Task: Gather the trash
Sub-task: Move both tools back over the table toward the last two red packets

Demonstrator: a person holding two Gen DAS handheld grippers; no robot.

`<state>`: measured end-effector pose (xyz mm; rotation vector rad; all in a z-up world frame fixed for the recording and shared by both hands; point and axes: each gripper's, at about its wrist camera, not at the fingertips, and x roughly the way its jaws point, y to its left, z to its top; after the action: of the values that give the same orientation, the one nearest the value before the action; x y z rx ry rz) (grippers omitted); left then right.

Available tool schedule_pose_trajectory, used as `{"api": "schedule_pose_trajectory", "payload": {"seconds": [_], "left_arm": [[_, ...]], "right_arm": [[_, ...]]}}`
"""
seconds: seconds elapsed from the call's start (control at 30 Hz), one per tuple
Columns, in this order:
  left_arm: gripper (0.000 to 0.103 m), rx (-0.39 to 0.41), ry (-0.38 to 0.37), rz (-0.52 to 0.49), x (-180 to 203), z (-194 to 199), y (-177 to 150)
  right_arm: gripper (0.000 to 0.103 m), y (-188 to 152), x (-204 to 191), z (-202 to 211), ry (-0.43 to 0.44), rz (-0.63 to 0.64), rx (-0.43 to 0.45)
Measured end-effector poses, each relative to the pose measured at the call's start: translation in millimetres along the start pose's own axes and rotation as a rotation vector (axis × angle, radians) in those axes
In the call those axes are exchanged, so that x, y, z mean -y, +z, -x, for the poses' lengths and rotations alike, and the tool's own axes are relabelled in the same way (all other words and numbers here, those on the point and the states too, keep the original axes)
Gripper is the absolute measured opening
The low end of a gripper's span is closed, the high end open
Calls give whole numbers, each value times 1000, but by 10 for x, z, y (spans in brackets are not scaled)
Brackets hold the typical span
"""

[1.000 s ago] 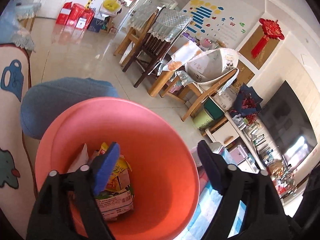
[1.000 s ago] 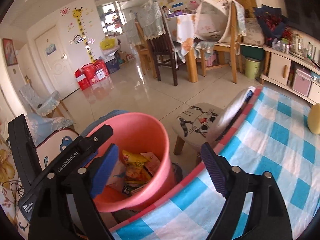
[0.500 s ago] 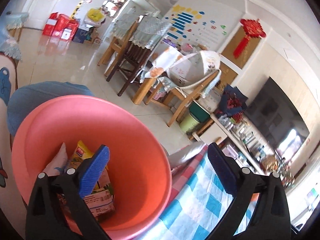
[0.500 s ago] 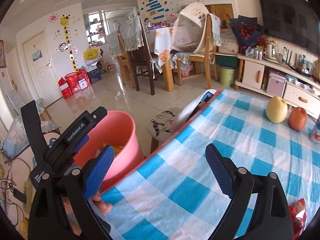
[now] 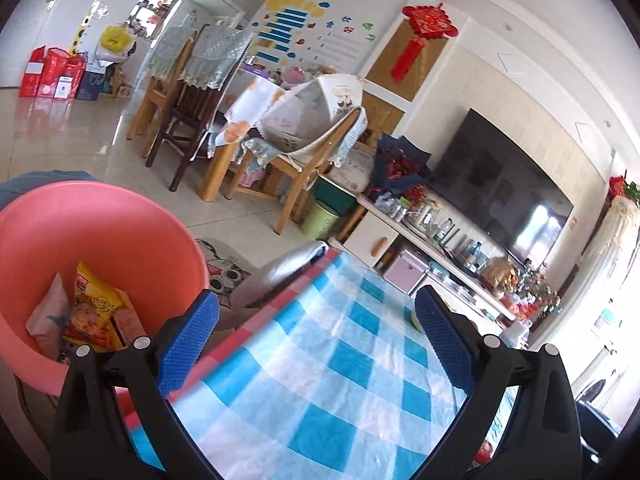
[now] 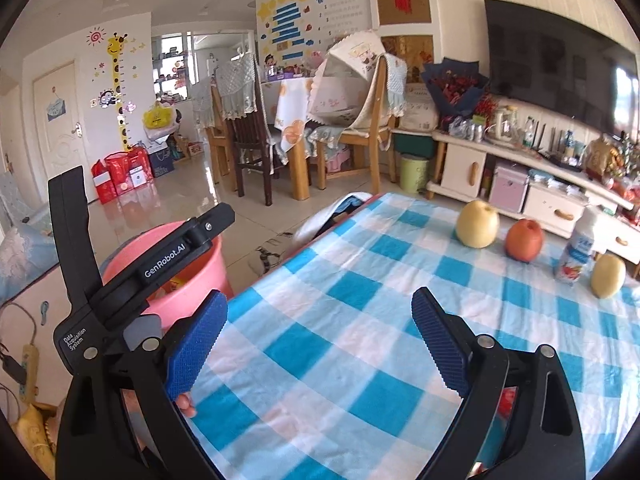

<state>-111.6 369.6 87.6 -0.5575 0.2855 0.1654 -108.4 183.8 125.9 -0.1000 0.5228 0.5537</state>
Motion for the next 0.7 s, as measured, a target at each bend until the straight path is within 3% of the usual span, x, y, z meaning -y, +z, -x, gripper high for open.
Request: {"api": "schedule_pose_trajectory", "payload": {"seconds": [0.23, 0.4, 0.7], "left_arm": [[99, -48, -40, -56, 324, 58, -226], [99, -70, -75, -149, 646, 115, -461], [99, -40, -121, -297, 1114, 296, -779]], "right_arm": [[95, -121, 269, 381, -82, -3, 64], [95, -214, 462, 590, -115, -12, 97], [96, -391, 944, 896, -163, -101, 125]]}}
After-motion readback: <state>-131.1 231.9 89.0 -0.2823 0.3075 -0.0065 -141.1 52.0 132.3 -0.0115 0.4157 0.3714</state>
